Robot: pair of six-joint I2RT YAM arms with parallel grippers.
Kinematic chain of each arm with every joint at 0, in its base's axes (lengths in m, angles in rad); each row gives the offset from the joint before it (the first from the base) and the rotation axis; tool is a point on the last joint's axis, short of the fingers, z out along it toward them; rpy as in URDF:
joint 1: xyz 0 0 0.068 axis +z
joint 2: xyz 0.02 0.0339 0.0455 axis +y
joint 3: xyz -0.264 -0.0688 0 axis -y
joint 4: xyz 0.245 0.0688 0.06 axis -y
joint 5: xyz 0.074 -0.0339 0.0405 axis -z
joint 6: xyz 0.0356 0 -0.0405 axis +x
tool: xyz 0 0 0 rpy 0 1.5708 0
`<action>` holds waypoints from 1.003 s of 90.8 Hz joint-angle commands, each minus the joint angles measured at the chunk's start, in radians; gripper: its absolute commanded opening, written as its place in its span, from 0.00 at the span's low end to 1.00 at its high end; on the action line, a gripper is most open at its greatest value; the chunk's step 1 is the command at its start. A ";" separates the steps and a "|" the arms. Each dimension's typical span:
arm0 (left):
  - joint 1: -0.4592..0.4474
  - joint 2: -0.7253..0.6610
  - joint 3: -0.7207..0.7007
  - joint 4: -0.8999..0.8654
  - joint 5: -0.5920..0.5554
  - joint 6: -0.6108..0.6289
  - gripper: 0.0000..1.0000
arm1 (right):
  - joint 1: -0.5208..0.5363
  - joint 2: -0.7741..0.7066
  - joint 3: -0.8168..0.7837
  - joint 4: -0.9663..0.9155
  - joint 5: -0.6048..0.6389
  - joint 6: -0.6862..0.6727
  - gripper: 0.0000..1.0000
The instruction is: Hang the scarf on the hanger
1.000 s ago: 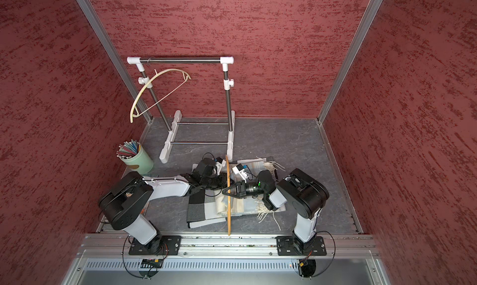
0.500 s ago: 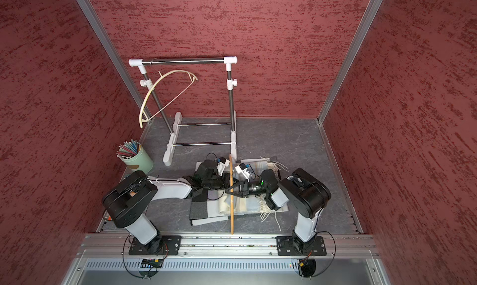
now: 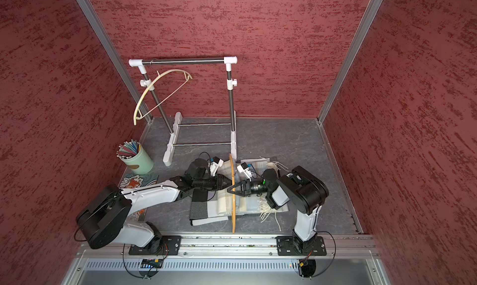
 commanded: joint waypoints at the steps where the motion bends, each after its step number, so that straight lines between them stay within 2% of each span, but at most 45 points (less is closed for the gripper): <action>1: 0.033 -0.079 0.005 -0.126 0.008 0.046 0.30 | -0.026 0.030 0.013 -0.040 0.015 -0.018 0.00; 7: 0.063 -0.133 0.001 -0.201 -0.019 0.048 0.27 | -0.027 0.035 0.021 -0.041 0.006 -0.016 0.00; 13: 0.100 -0.188 -0.005 -0.267 -0.051 0.028 0.28 | -0.028 0.044 0.028 -0.040 -0.002 -0.010 0.00; 16: 0.120 -0.217 -0.009 -0.293 -0.060 0.012 0.36 | -0.028 0.050 0.031 -0.040 -0.003 -0.006 0.00; 20: 0.145 -0.257 -0.014 -0.316 -0.068 -0.017 0.53 | -0.027 0.060 0.033 -0.041 -0.004 -0.007 0.00; 26: 0.160 -0.319 -0.009 -0.323 -0.057 -0.037 0.74 | -0.028 0.078 0.037 -0.040 0.000 -0.005 0.00; 31: 0.157 -0.365 0.010 -0.325 -0.052 -0.052 0.83 | -0.028 0.092 0.038 -0.040 0.004 -0.003 0.00; 39: 0.154 -0.377 0.103 -0.406 -0.038 -0.033 0.89 | -0.025 0.102 0.039 -0.042 0.006 -0.004 0.00; 47: 0.103 -0.325 0.239 -0.549 -0.065 0.044 0.90 | -0.024 0.101 0.045 -0.090 0.003 -0.025 0.00; 60: -0.018 -0.153 0.431 -0.713 -0.172 0.144 0.89 | -0.022 0.097 0.049 -0.155 0.001 -0.064 0.00; 80: -0.098 0.065 0.645 -0.880 -0.301 0.198 0.70 | -0.019 0.083 0.038 -0.230 0.016 -0.101 0.00; 91: -0.122 0.120 0.708 -0.959 -0.362 0.219 0.61 | -0.018 0.059 0.035 -0.292 0.017 -0.140 0.00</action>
